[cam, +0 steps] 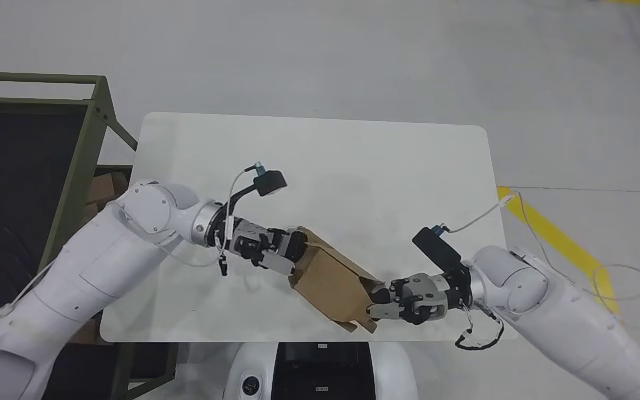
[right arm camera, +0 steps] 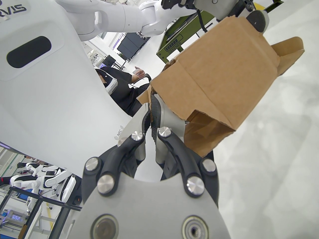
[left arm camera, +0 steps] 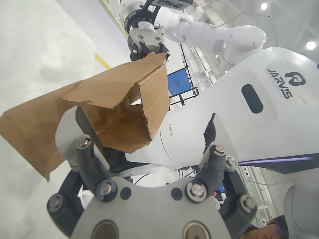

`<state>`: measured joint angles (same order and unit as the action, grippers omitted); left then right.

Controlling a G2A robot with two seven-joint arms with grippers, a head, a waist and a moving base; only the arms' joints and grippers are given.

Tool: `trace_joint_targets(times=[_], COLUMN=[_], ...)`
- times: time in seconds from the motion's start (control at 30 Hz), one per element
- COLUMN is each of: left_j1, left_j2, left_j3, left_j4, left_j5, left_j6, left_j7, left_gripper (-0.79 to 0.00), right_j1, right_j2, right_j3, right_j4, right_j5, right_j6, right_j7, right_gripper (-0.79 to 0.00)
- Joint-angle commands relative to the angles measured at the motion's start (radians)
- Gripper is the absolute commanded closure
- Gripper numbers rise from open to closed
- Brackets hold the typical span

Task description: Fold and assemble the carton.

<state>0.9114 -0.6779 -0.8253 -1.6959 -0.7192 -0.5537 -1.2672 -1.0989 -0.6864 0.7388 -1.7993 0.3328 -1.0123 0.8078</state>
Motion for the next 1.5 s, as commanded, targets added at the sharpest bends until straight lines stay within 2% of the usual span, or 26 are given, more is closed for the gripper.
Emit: trace_joint_targets(times=[0.0,0.37,0.67,1.1,1.47], left_j1=[-0.005,-0.035,-0.057,-0.063,-0.089], left_j2=[0.001,0.001,0.006,0.019,0.018], left_j3=[0.007,0.055,0.085,0.109,0.146], left_j4=[0.002,0.001,-0.008,-0.022,-0.031], left_j5=[-0.003,-0.023,-0.016,-0.028,-0.035], left_j6=[-0.004,-0.003,0.036,0.029,0.029], left_j7=[0.004,0.003,-0.036,-0.029,-0.029], left_gripper=[-0.785,-0.785,-0.785,-0.785,-0.785], right_j1=[-0.001,-0.003,-0.013,-0.048,-0.055], right_j2=[0.000,0.001,-0.003,-0.009,-0.014], right_j3=[0.000,0.000,0.022,0.064,0.069], right_j4=[-0.001,-0.001,0.006,-0.001,0.000], right_j5=[-0.001,-0.002,0.015,0.012,0.005], right_j6=[0.000,0.000,0.000,0.000,0.000], right_j7=[0.000,0.000,0.000,0.000,0.000], right_gripper=[0.000,0.000,0.000,0.000,0.000])
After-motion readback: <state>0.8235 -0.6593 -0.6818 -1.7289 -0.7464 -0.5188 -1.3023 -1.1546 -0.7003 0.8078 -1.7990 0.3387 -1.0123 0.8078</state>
